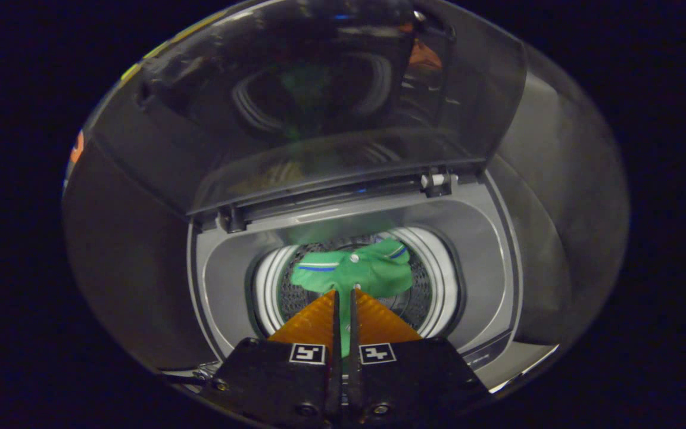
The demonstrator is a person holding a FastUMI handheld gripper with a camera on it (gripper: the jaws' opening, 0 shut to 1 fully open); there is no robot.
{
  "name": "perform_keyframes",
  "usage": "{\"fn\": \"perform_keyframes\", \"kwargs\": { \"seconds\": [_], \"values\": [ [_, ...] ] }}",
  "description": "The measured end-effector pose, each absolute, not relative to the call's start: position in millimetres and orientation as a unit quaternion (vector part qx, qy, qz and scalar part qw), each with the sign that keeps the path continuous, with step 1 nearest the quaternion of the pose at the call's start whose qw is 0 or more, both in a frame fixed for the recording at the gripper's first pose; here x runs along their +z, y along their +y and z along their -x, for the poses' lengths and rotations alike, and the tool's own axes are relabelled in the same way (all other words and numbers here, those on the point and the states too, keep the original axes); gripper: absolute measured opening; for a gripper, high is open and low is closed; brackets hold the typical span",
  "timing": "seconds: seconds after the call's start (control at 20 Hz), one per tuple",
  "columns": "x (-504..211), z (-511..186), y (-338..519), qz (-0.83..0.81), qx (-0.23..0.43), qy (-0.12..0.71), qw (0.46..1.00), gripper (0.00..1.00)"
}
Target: Put the clothes into the washing machine and then close the washing machine lid.
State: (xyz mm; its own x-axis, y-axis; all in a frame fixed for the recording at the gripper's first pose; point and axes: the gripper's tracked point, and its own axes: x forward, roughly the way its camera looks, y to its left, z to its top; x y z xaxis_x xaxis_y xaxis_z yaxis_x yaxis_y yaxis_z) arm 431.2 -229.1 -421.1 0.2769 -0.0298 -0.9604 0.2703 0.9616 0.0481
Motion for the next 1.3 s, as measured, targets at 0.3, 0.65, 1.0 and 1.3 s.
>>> {"fn": "perform_keyframes", "kwargs": {
  "seconds": [0.3, 0.65, 1.0, 1.3],
  "values": [
    [-348, -448, -230, -0.076, -0.069, 0.563, 0.82, 0.46],
    [-271, -494, -215, -0.08, -0.018, 0.525, 0.847, 0.48],
    [-198, -551, -198, -0.057, 0.026, 0.474, 0.879, 0.47],
    [-185, -592, -186, -0.027, 0.051, 0.461, 0.886, 0.48]
  ]
}}
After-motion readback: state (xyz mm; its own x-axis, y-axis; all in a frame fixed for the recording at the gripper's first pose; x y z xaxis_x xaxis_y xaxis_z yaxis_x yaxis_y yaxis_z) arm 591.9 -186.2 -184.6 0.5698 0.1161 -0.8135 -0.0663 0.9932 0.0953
